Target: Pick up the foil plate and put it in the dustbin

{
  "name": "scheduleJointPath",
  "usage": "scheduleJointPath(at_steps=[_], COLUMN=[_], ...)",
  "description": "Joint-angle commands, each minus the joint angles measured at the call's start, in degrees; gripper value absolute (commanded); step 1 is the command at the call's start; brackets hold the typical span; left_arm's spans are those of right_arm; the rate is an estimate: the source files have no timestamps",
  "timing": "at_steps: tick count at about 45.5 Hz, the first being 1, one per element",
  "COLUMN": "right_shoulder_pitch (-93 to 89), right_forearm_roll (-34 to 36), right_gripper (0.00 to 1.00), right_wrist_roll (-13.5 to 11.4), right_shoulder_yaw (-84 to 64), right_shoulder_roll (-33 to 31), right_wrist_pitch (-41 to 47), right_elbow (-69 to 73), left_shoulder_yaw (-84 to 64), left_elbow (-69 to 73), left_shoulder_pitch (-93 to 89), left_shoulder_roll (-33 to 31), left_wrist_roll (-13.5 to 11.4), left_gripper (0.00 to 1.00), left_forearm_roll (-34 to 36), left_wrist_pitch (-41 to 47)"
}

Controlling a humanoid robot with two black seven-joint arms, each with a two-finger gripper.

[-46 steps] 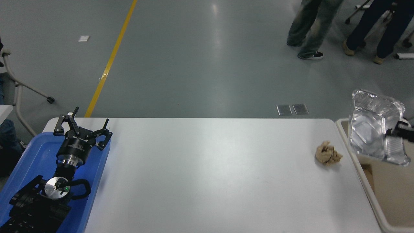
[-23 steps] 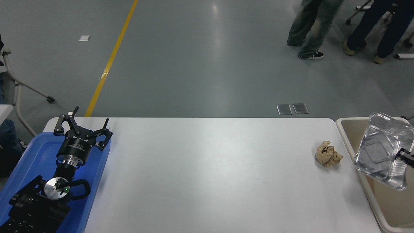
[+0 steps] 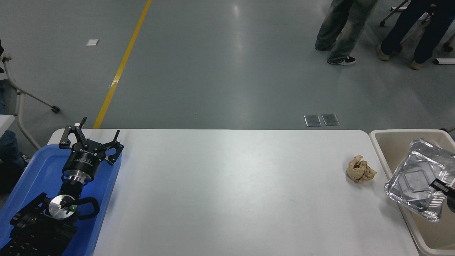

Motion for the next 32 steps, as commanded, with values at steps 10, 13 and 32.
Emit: scheduleJointPath(at_steps=[10, 13, 32], right_shoulder_pitch=[1.4, 3.8, 41.2], right_forearm_roll=[-0.1, -1.1, -29.1], right_gripper=[1.0, 1.0, 1.0], right_wrist_roll=[-0.1, 1.0, 3.8], right_shoulder_yaw=[0.2, 0.1, -4.7], right_shoulder_roll=[-0.4, -1.5, -17.8], right_wrist_pitch=[-0.2, -0.1, -0.1], right_elbow=[1.2, 3.7, 58.0], left_shoulder_yaw=[0.0, 0.0, 0.1], left_elbow=[0.0, 0.0, -0.1], left_shoulder_pitch=[0.0, 0.0, 0.0], left_shoulder_roll=[0.0, 0.0, 0.0], left_wrist_roll=[0.0, 0.0, 0.0], left_gripper=[0.99, 0.99, 0.99], left_forearm_roll=[0.0, 0.0, 0.1], left_wrist_pitch=[0.0, 0.0, 0.0])
